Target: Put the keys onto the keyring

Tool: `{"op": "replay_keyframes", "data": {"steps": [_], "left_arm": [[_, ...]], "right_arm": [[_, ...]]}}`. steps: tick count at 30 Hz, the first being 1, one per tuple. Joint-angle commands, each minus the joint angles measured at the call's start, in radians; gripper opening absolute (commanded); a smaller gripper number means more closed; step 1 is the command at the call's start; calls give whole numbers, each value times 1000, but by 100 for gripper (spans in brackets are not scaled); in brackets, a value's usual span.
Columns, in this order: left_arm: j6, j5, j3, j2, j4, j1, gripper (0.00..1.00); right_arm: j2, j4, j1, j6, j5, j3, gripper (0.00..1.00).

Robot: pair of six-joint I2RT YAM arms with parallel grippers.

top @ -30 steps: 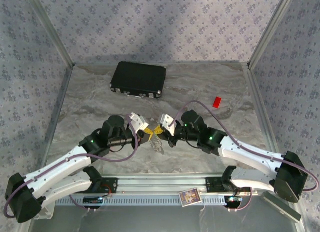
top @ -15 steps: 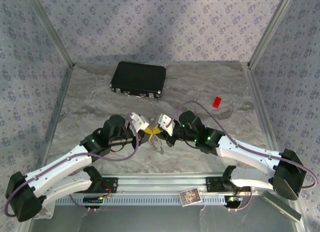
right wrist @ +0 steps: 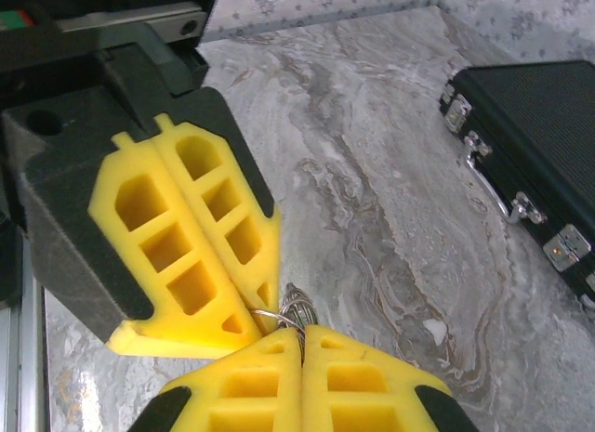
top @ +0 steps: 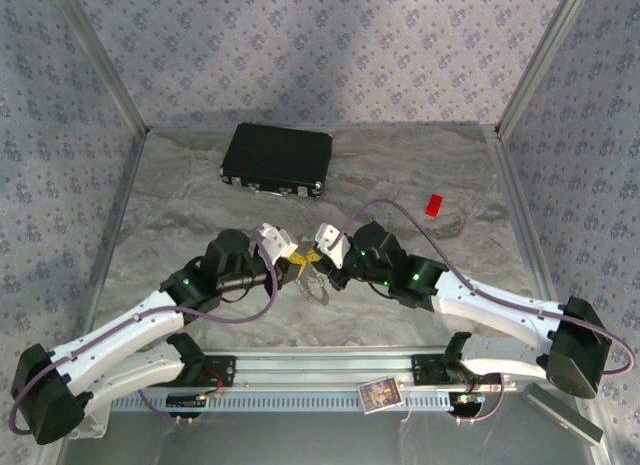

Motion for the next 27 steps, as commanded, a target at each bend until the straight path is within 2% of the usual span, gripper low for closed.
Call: {"op": "replay_keyframes", "data": {"steps": [1,9,14,20,27], "left_arm": [[38,34,6,3,4,-7,0],[52,-59,-13,2,36,-7,0],[55,-73,-46,-18,79,-7,0],[65,-96,-87,-37,122,-9,0],[58,-117,-121,-60,164,-9,0]], "right_arm": [[15,8,-7,97,160,41,0],[45,16,24,224,213,50,0],[58,15,26,287,242,51,0],[67,46,25,345,206,50,0],[62,37,23,317,193,44,0]]}}
